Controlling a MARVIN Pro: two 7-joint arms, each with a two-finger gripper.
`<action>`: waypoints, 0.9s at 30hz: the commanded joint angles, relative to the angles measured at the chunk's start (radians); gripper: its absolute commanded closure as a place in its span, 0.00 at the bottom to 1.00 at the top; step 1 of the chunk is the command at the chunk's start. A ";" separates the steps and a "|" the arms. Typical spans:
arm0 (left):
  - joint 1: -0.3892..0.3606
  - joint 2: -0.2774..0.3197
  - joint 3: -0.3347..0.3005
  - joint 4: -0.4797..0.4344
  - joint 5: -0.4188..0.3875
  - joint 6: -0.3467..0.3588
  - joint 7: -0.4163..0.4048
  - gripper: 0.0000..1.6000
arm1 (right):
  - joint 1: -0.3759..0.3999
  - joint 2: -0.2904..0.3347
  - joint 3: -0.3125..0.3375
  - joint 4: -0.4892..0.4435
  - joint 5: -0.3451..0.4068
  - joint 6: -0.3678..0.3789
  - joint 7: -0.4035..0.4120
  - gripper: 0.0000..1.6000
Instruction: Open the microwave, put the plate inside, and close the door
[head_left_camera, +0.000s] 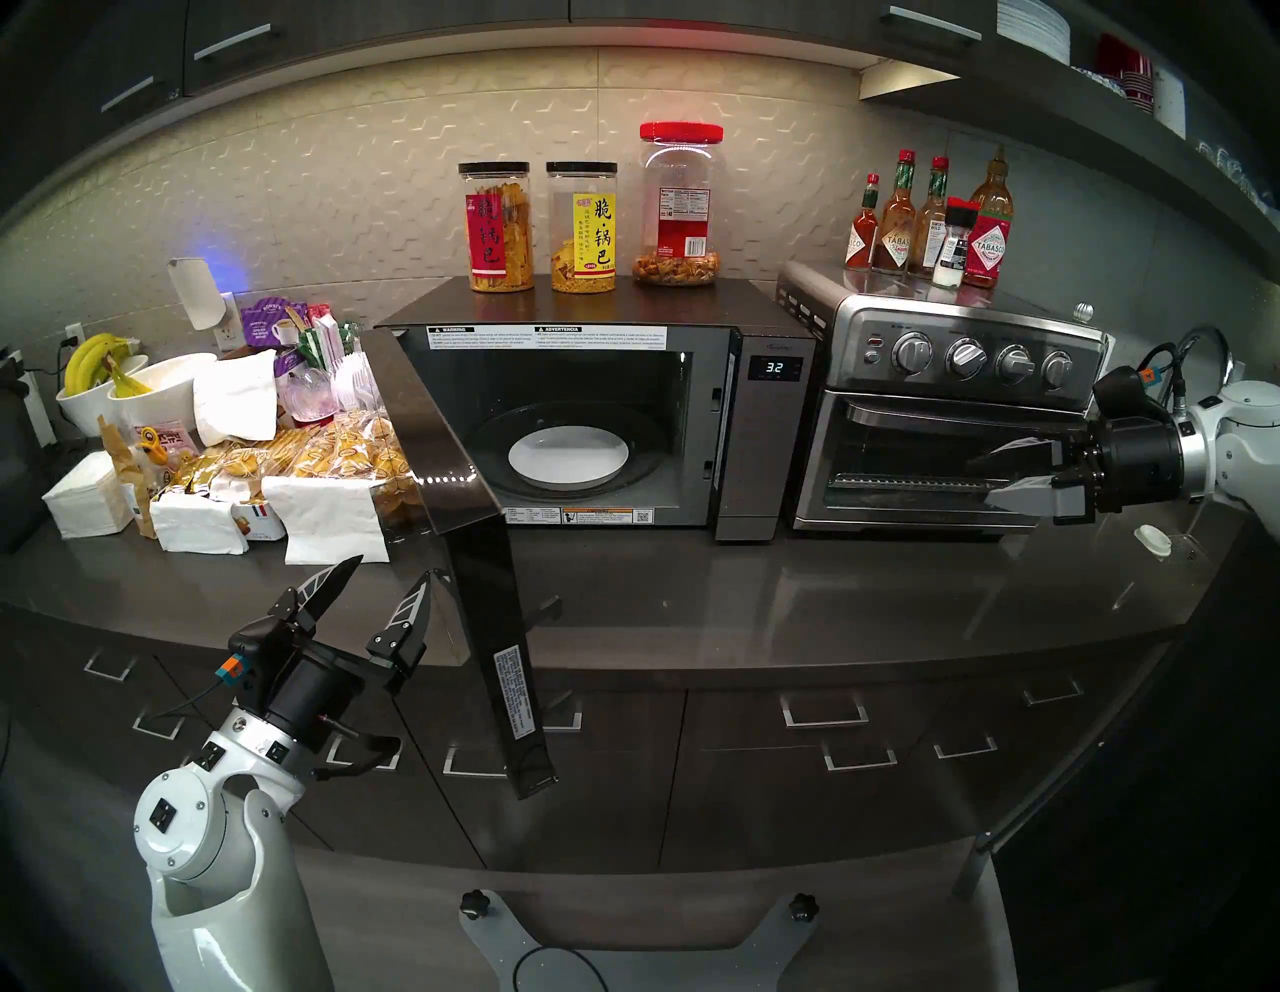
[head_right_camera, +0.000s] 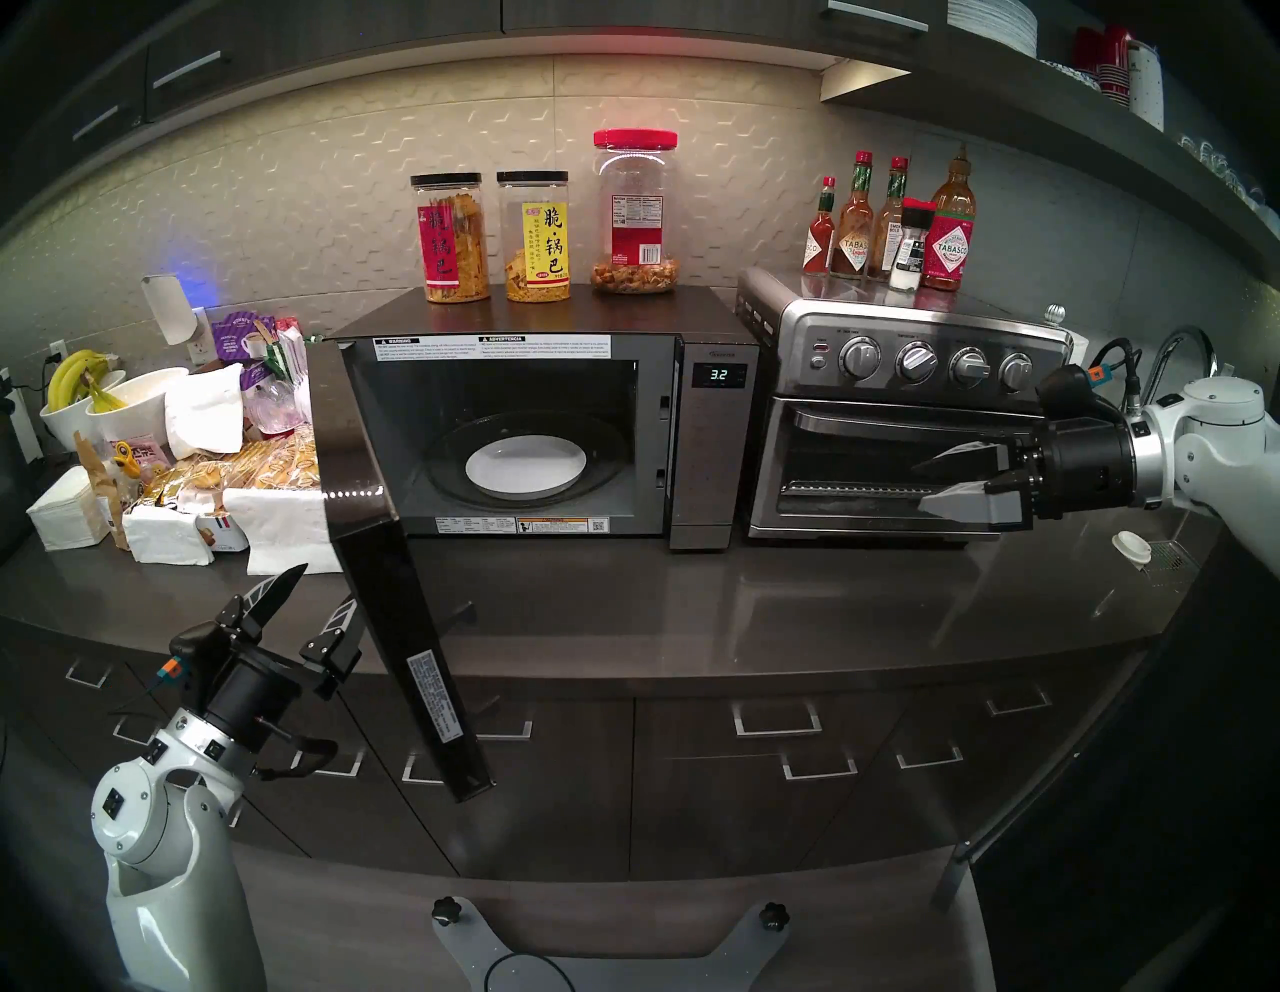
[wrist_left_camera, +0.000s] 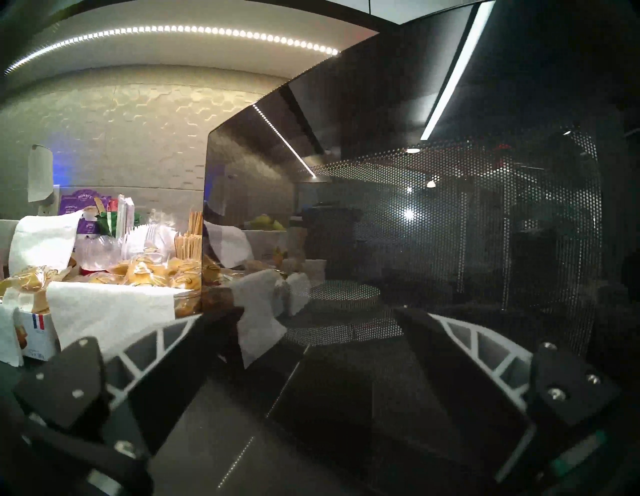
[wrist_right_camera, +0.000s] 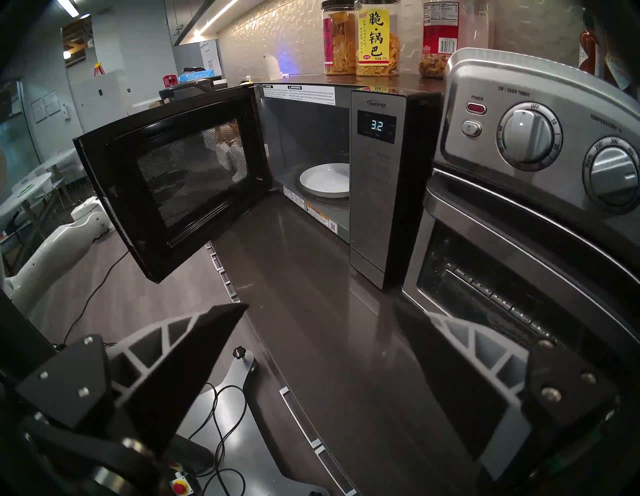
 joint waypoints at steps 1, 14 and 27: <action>-0.028 0.023 0.074 -0.005 0.005 0.002 0.048 0.00 | 0.040 -0.025 -0.004 -0.002 0.024 -0.014 -0.003 0.00; -0.091 0.059 0.169 0.046 0.056 0.016 0.125 0.00 | 0.061 -0.043 -0.040 -0.012 0.043 -0.031 -0.014 0.00; -0.207 0.105 0.285 0.133 0.109 0.050 0.213 0.00 | 0.067 -0.050 -0.052 -0.016 0.049 -0.038 -0.019 0.00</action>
